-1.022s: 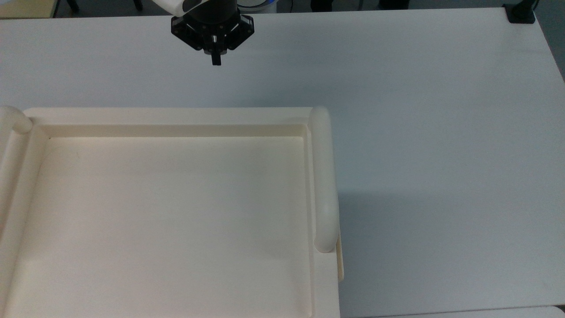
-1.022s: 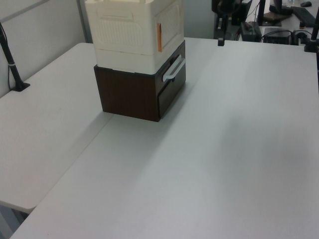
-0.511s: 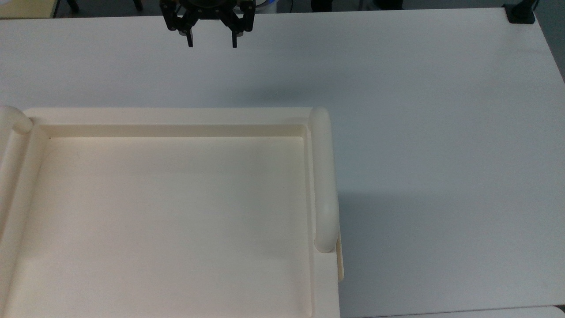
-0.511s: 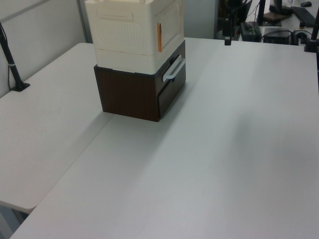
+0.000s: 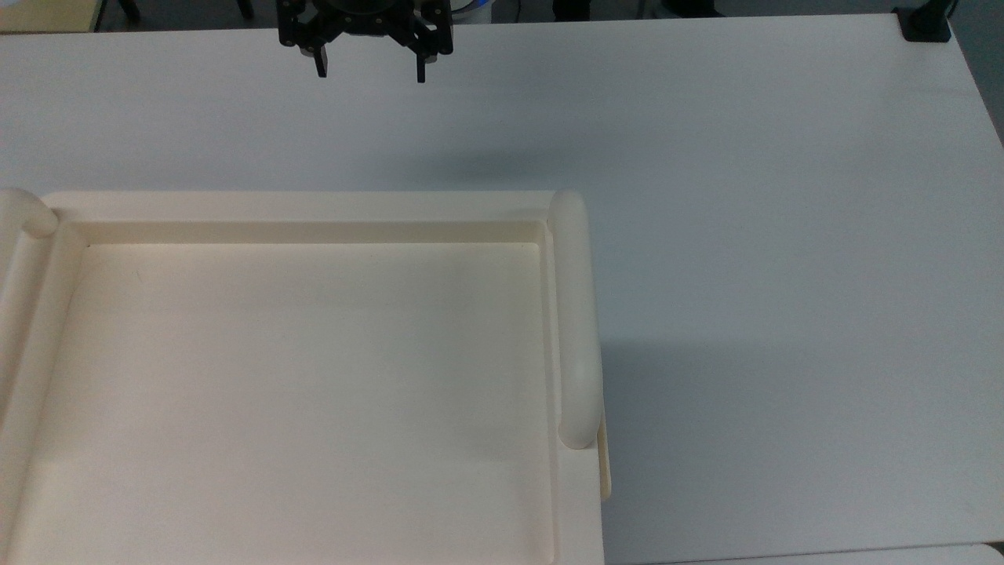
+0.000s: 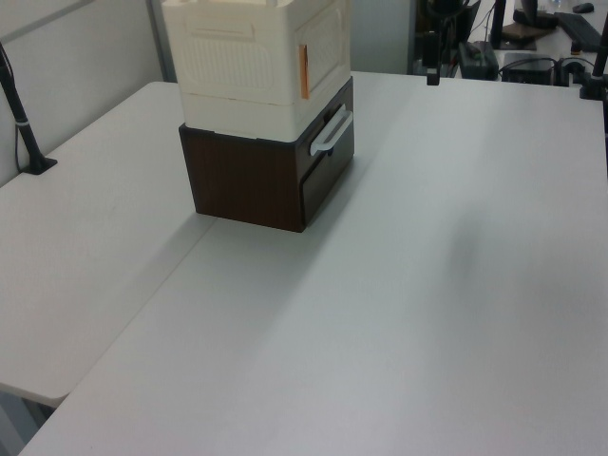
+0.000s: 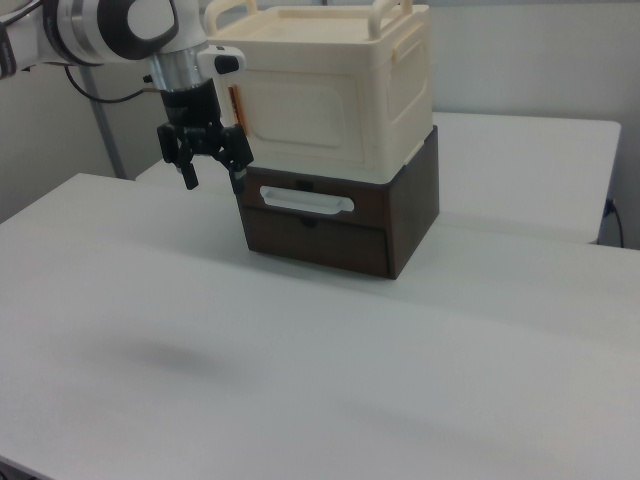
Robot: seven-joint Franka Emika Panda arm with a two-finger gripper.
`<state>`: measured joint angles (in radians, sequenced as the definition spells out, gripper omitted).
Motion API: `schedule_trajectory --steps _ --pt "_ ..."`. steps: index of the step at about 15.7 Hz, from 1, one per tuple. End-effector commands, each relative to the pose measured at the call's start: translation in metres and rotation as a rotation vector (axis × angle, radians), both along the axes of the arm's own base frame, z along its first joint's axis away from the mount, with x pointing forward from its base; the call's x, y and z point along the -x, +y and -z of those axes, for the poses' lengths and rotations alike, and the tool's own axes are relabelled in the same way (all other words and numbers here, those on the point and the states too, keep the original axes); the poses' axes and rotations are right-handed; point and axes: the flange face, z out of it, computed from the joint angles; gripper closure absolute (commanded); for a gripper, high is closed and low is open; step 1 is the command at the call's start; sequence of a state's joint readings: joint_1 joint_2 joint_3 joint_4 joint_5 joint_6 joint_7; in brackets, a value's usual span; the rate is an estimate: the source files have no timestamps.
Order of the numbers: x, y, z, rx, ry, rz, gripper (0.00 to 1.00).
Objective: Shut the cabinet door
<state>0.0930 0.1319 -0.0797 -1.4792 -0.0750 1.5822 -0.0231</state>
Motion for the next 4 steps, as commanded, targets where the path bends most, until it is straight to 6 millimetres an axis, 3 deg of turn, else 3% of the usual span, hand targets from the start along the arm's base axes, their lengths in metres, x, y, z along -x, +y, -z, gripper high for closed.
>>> schedule_trajectory --steps 1,4 --pt "0.0072 -0.0011 -0.0027 0.014 -0.003 0.017 0.0" --pt "0.0068 -0.0082 -0.0037 0.014 -0.008 0.029 0.0"
